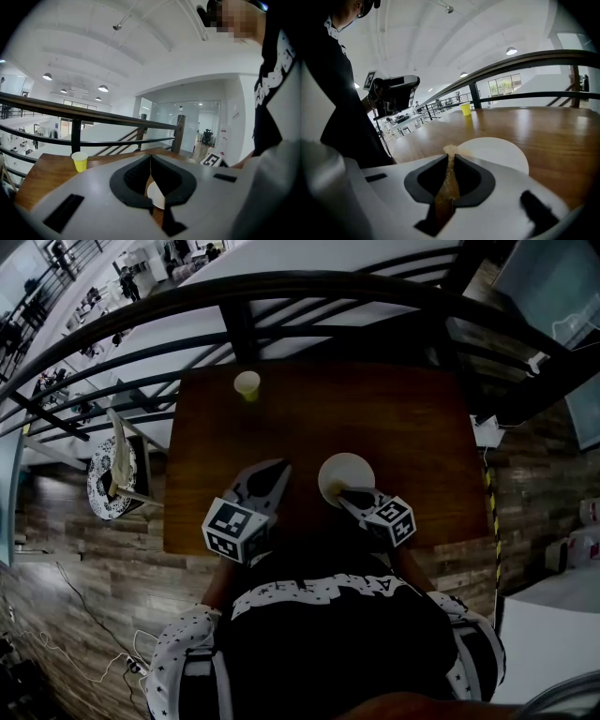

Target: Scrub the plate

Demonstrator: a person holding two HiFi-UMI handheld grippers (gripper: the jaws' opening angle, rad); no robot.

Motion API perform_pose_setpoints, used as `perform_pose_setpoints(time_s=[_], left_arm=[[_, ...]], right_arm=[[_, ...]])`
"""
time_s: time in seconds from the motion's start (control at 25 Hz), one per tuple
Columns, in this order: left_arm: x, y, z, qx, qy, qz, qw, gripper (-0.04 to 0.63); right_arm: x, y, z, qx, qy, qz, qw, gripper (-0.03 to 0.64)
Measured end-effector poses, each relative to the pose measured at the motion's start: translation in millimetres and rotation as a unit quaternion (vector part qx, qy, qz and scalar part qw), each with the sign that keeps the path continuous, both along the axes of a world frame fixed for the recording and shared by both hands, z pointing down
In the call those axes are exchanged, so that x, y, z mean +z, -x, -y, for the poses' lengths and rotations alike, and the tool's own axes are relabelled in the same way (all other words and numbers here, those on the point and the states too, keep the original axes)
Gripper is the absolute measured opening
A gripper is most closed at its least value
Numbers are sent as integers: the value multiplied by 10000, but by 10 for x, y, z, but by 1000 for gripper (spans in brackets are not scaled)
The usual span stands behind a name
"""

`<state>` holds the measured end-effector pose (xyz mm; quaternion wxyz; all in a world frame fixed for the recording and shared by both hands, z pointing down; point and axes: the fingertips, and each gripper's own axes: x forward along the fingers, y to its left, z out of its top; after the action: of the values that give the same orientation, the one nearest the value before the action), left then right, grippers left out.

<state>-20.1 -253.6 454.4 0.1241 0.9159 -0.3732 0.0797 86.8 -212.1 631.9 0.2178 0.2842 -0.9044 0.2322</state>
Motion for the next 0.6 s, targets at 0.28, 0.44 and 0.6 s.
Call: perform_pose_setpoints(time_s=[0.28, 0.44, 0.6], left_arm=[[-20, 11, 14, -25, -30, 20, 10000, 14], [-13, 10, 5, -43, -11, 33, 10000, 14], [-8, -12, -12, -59, -6, 47, 10000, 14]], right_arm=[[-30, 24, -30, -103, 12, 61, 9999, 49], [-26, 21, -77, -108, 41, 134, 9998, 49], [-35, 19, -100, -184, 23, 114, 9998, 49]])
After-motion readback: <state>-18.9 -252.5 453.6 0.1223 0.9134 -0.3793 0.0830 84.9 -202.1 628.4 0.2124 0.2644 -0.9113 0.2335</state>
